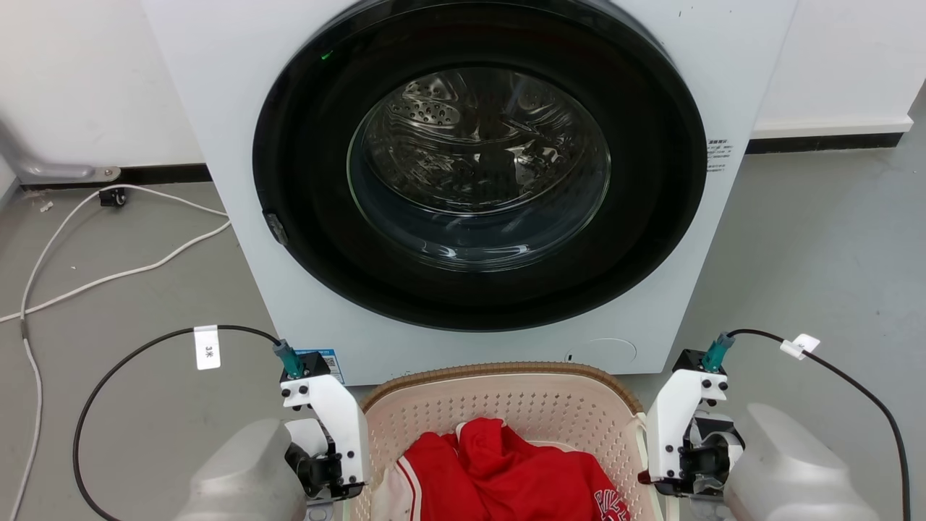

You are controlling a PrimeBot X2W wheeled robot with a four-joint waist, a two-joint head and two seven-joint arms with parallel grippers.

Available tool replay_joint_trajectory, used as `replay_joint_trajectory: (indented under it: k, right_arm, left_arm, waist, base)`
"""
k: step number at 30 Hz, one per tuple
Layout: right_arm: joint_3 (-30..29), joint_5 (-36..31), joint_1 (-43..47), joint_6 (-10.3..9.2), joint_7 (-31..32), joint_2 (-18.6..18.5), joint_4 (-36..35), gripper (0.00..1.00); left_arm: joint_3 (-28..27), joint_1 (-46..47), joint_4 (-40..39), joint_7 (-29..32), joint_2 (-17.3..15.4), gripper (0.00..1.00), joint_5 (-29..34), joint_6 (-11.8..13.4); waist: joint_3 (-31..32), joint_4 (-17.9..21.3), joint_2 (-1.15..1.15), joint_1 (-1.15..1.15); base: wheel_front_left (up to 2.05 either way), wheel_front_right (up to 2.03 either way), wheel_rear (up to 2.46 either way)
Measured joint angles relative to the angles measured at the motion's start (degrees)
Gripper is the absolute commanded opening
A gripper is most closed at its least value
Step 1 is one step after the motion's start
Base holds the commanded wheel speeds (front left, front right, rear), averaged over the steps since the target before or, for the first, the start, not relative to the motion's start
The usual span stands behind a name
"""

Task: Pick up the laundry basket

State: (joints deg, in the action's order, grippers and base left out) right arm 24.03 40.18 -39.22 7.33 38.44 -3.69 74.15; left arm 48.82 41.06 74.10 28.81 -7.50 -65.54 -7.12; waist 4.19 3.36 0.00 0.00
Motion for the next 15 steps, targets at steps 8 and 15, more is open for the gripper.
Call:
replay_joint_trajectory:
  k: [8,15]
  right_arm:
    - [-0.43,-0.34,0.01,-0.01,0.02,0.00,0.00,0.00]
    - [-0.80,-0.44,0.01,0.00,0.29,0.00,0.00,0.00]
  left_arm:
    - [0.08,-0.02,0.01,-0.03,0.00,0.00,-0.36,0.00]
    - [0.08,-0.12,0.04,-0.10,0.01,0.00,-0.79,0.00]
  waist:
    - [-0.05,-0.04,0.00,0.00]
    - [-0.10,-0.05,0.00,0.00]
  base:
    - [0.00,0.00,0.00]
    - [0.00,0.00,0.00]
